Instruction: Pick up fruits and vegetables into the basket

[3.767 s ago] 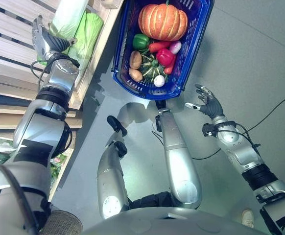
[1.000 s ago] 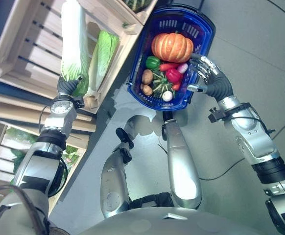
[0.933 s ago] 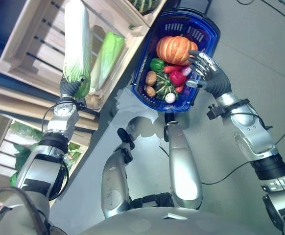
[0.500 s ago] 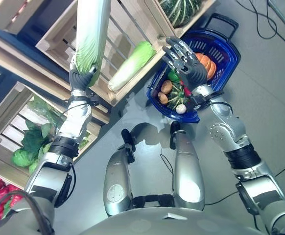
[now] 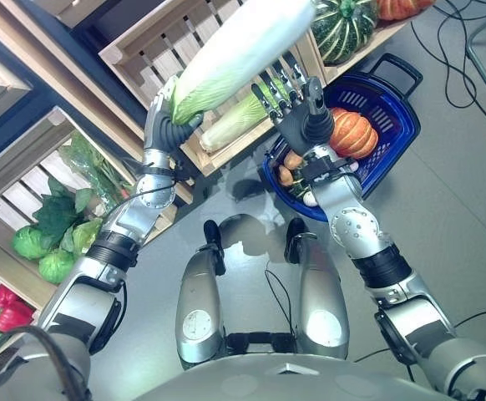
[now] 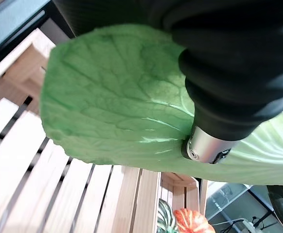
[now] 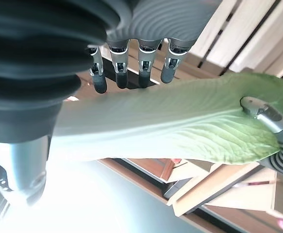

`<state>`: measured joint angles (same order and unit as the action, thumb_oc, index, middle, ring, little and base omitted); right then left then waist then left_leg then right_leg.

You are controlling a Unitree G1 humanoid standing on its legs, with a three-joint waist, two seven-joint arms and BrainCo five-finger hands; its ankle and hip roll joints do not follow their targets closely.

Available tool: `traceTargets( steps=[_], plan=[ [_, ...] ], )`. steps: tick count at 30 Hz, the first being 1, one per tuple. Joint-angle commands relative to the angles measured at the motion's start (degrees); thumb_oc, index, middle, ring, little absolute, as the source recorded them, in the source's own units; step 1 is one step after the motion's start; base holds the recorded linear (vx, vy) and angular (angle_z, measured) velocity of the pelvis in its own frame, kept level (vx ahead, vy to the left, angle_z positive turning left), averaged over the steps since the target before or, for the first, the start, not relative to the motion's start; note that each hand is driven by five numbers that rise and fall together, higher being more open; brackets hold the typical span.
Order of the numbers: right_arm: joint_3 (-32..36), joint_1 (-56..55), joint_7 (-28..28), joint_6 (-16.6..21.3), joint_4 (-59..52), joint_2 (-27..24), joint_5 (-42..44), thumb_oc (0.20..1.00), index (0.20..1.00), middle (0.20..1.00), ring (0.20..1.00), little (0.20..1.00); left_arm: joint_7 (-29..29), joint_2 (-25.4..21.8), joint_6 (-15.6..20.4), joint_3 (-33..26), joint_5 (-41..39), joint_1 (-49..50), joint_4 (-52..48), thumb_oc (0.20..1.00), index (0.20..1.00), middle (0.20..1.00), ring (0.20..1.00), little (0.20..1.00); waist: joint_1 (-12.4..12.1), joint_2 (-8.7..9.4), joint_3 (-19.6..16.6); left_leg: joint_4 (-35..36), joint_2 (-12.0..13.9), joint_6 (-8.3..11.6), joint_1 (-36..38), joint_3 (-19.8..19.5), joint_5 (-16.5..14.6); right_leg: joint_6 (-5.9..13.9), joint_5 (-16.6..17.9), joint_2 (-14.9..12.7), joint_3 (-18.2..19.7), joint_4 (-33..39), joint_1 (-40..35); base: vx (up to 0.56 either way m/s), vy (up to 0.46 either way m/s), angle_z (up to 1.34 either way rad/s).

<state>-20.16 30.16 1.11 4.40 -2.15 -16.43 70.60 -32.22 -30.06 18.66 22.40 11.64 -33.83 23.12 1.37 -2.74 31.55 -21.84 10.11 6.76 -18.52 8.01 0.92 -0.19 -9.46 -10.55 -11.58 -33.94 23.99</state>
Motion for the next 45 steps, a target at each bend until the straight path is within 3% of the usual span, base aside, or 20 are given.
traceTargets(
  steps=[1, 9, 15, 20, 22, 26, 27, 28, 31, 33, 34, 35, 36, 40, 45],
  plan=[
    [-0.03, 3.39, 0.53, 2.33, -1.8, 4.91, 2.98, 1.0, 1.0, 1.0, 1.0, 1.0, -4.01, -4.8, 0.97, 2.18, 7.75, -3.31, -8.79, 0.2, 0.2, 0.2, 0.2, 0.2, 0.13, 3.86, -3.33, -5.02, -2.22, -3.67, 0.5, 3.43, -7.0, 3.16, 2.85, -1.22, -0.2, 5.77, -4.03, 0.03, -0.034, 0.04],
    [0.05, 3.72, 7.46, 1.74, 1.12, 3.67, 4.34, 1.0, 1.0, 1.0, 1.0, 1.0, -3.91, -6.79, -2.61, 5.93, 15.96, -4.58, -10.74, 0.2, 0.2, 0.2, 0.2, 0.2, 0.02, 4.0, -3.54, -4.69, -2.12, -3.51, 0.86, 3.49, -7.09, 3.41, 2.85, -1.18, -0.37, 6.27, -4.54, 0.0, 0.0, 0.0],
    [-0.6, 3.55, 11.9, 0.96, 5.01, 3.21, 6.52, 1.0, 1.0, 1.0, 1.0, 1.0, -7.32, -8.13, -6.22, 8.64, 24.57, -5.98, -12.2, 0.2, 0.2, 0.2, 0.2, 0.2, 0.08, 4.05, -3.36, -4.74, -2.15, -3.44, 0.84, 3.71, -7.25, 3.59, 2.95, -1.3, -0.32, 6.58, -4.58, 0.0, 0.002, 0.01],
    [-1.04, 4.3, 15.99, 2.05, 6.75, 2.08, 3.4, 1.0, 1.0, 1.0, 1.0, 1.0, -7.32, -9.58, -11.24, 11.14, 32.13, -7.57, -13.19, 0.2, 0.2, 0.2, 0.2, 0.2, 0.16, 3.93, -3.34, -4.51, -2.27, -3.26, 0.79, 3.9, -7.33, 3.9, 3.11, -1.46, -0.45, 7.11, -4.61, -0.01, 0.014, 0.0],
    [-1.33, 4.94, 18.65, 3.5, 6.59, 1.33, 0.61, 1.0, 1.0, 1.0, 1.0, 1.0, -4.67, -10.25, -15.92, 13.1, 35.59, -8.32, -13.74, 0.2, 0.2, 0.2, 0.2, 0.2, 0.28, 3.82, -3.26, -4.19, -2.39, -3.18, 0.88, 4.01, -7.29, 4.09, 3.22, -1.55, -0.48, 7.49, -4.69, -0.02, 0.043, 0.0],
    [-1.15, 4.99, 16.77, 5.15, 5.75, 0.45, 0.53, 1.0, 1.0, 1.0, 1.0, 1.0, -2.72, -10.8, -18.76, 14.91, 40.67, -7.77, -15.35, 0.2, 0.2, 0.2, 0.2, 0.2, 0.39, 3.6, -2.94, -3.84, -2.63, -3.18, 1.01, 4.07, -7.37, 4.41, 3.34, -1.72, -0.48, 8.08, -4.88, -0.02, 0.025, -0.01],
    [-1.13, 4.99, 16.06, 6.23, 5.38, 0.38, 0.09, 0.558, 0.558, 0.558, 0.558, 0.558, -2.61, -10.94, -18.4, 15.24, 41.09, -7.49, -15.9, 0.2, 0.2, 0.2, 0.2, 0.2, 0.37, 3.56, -2.85, -3.81, -2.63, -3.17, 0.99, 4.14, -7.4, 4.49, 3.38, -1.79, -0.52, 8.22, -4.91, -0.04, 0.022, -0.01],
    [-0.9, 5.07, 14.83, 7.85, 4.97, 0.33, -0.16, 0.2, 0.2, 0.2, 0.2, 0.2, -2.38, -10.77, -17.4, 15.35, 42.6, -6.87, -16.73, 0.2, 0.2, 0.2, 0.2, 0.2, 0.26, 3.45, -2.7, -3.77, -2.65, -3.18, 0.93, 4.18, -7.44, 4.53, 3.4, -1.86, -0.6, 8.29, -4.88, 0.0, 0.0, 0.0],
    [-0.34, 5.13, 14.41, 10.15, 4.64, 0.27, -1.96, 0.2, 0.2, 0.2, 0.2, 0.2, -1.53, -10.72, -14.98, 15.54, 43.1, -5.85, -17.55, 0.2, 0.2, 0.2, 0.2, 0.2, 0.1, 3.24, -2.56, -3.89, -2.68, -3.03, 0.73, 4.06, -7.57, 4.71, 3.42, -2.07, -0.77, 8.21, -4.75, 0.0, 0.0, 0.0],
    [0.24, 5.52, 14.75, 13.45, 5.09, 0.04, -4.35, 0.2, 0.2, 0.2, 0.2, 0.2, -0.13, -10.38, -13.27, 15.48, 41.57, -4.59, -18.27, 0.451, 0.451, 0.451, 0.451, 0.451, -0.06, 2.99, -2.48, -3.96, -2.69, -3.09, 0.65, 4.13, -7.59, 4.8, 3.56, -2.14, -0.83, 8.11, -4.57, 0.0, 0.0, 0.0],
    [0.86, 5.74, 15.01, 16.18, 5.42, -0.24, -5.64, 0.2, 0.2, 0.2, 0.2, 0.2, 1.26, -10.21, -12.36, 15.7, 39.47, -4.03, -18.32, 0.693, 0.693, 0.693, 0.693, 0.693, -0.05, 2.8, -2.3, -4.04, -2.7, -3.14, 0.54, 4.17, -7.72, 4.88, 3.55, -2.21, -0.83, 8.02, -4.4, 0.0, 0.0, 0.0],
    [0.93, 5.77, 15.05, 16.5, 5.48, -0.27, -5.82, 0.2, 0.2, 0.2, 0.2, 0.2, 1.66, -10.21, -12.26, 15.73, 38.88, -4.04, -18.32, 0.771, 0.771, 0.771, 0.771, 0.771, -0.06, 2.78, -2.29, -4.06, -2.69, -3.15, 0.51, 4.17, -7.74, 4.89, 3.54, -2.21, -0.82, 8.0, -4.36, -0.03, -0.004, 0.04],
    [1.85, 5.93, 15.33, 19.1, 5.63, -0.47, -6.99, 0.2, 0.2, 0.2, 0.2, 0.2, 4.62, -9.84, -12.7, 15.69, 34.58, -3.59, -18.07, 1.0, 1.0, 1.0, 1.0, 1.0, 0.09, 2.62, -2.09, -4.25, -2.59, -3.15, 0.15, 4.24, -7.8, 4.97, 3.56, -2.21, -0.69, 7.73, -3.9, -0.03, 0.001, 0.04],
    [4.64, 6.13, 18.38, 22.39, 5.25, -1.59, -12.48, 0.2, 0.2, 0.2, 0.2, 0.2, 6.62, -9.5, -15.3, 15.85, 28.1, -3.42, -16.27, 1.0, 1.0, 1.0, 1.0, 1.0, 0.83, 2.32, -1.76, -4.63, -2.4, -3.31, -0.94, 4.42, -7.97, 5.2, 3.37, -1.99, -0.11, 6.74, -2.2, -0.04, 0.013, -0.01],
    [11.1, 4.9, 22.53, 24.67, 4.82, -5.68, -18.9, 0.2, 0.2, 0.2, 0.2, 0.2, 3.28, -10.54, -18.87, 13.66, 24.08, -2.64, -11.13, 1.0, 1.0, 1.0, 1.0, 1.0, 2.47, 1.76, -1.76, -4.85, -2.26, -3.47, -2.46, 5.19, -7.91, 5.3, 2.96, -1.6, 1.29, 5.22, 0.54, -0.03, 0.034, -0.09]
  ],
)
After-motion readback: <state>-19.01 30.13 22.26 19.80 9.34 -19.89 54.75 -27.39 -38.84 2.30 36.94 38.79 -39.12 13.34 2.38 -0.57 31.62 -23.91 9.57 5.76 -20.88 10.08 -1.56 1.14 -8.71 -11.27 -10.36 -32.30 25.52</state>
